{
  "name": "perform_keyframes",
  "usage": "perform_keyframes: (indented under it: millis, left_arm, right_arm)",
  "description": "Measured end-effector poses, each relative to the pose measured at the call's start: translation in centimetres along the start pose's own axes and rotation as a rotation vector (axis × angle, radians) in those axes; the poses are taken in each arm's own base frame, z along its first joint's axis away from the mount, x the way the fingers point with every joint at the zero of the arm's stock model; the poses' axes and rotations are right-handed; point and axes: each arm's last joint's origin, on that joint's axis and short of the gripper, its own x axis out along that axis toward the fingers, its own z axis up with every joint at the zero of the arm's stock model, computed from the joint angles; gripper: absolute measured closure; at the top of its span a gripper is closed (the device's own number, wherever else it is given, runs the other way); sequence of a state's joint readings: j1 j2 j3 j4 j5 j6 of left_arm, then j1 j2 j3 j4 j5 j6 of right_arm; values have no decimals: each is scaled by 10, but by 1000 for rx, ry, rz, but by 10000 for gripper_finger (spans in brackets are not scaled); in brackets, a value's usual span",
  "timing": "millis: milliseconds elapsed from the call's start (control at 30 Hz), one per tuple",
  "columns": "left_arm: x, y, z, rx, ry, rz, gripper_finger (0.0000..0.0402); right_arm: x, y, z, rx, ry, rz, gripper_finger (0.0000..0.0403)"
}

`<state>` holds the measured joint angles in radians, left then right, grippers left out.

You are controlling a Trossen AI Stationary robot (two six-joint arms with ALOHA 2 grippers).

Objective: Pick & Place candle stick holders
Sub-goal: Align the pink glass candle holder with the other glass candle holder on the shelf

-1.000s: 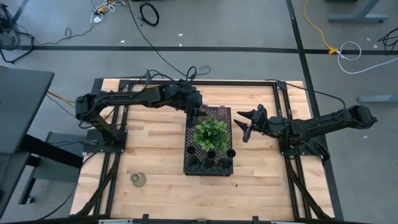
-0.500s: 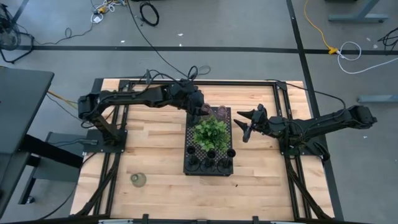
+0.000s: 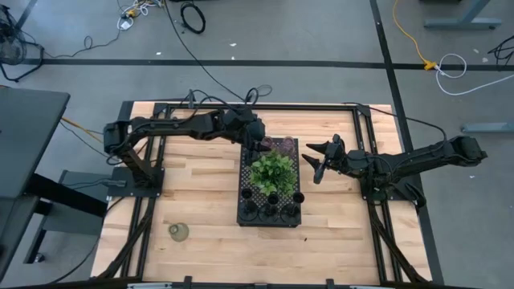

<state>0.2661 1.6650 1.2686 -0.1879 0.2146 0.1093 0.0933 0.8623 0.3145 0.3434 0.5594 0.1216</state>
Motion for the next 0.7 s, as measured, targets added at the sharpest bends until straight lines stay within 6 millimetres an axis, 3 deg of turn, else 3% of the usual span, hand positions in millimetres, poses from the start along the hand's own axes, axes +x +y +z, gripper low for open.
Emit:
perform_keyframes:
  millis: [200, 400, 700]
  left_arm:
    - [1, 0, -1, -21, 3, 0, 269]
    - [1, 0, -1, -46, 3, -1, 217]
    - [1, 0, -2, -55, 10, -1, 244]
  right_arm:
    - [0, 0, 0, -1, 1, -1, 202]
    - [0, 0, 0, -6, 0, -1, 202]
    - [0, 0, 0, -6, 0, -1, 202]
